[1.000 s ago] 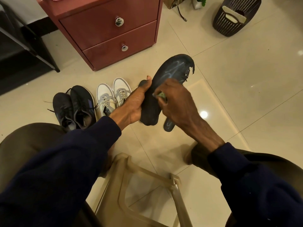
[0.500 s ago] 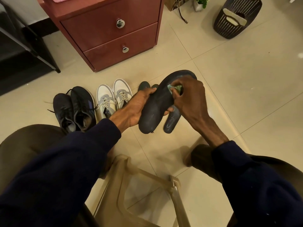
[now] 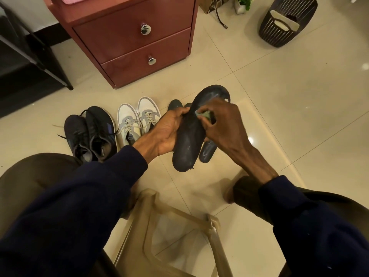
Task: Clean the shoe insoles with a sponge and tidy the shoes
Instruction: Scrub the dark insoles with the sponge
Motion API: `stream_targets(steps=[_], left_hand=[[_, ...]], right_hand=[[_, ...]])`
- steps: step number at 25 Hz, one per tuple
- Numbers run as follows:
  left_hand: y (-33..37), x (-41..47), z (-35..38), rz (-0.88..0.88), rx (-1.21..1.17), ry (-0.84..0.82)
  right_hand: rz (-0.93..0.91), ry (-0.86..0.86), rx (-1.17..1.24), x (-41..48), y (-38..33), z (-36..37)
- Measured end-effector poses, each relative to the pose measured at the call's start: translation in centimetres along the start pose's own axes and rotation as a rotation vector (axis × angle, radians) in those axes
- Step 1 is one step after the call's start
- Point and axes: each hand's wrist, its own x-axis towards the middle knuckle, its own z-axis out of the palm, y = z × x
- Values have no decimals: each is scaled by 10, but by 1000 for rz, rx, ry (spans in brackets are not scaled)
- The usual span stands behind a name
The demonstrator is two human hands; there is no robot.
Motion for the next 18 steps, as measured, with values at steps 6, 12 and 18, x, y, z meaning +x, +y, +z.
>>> stream_targets(steps=[6, 12, 18], left_hand=[[-2, 4, -7, 11, -27, 30], [0, 3, -7, 15, 6, 68], [-1, -1, -1, 30, -11, 78]], right_hand=[[-58, -2, -99, 3, 0, 0], [-205, -162, 1, -11, -20, 13], [54, -18, -135, 2, 9, -7]])
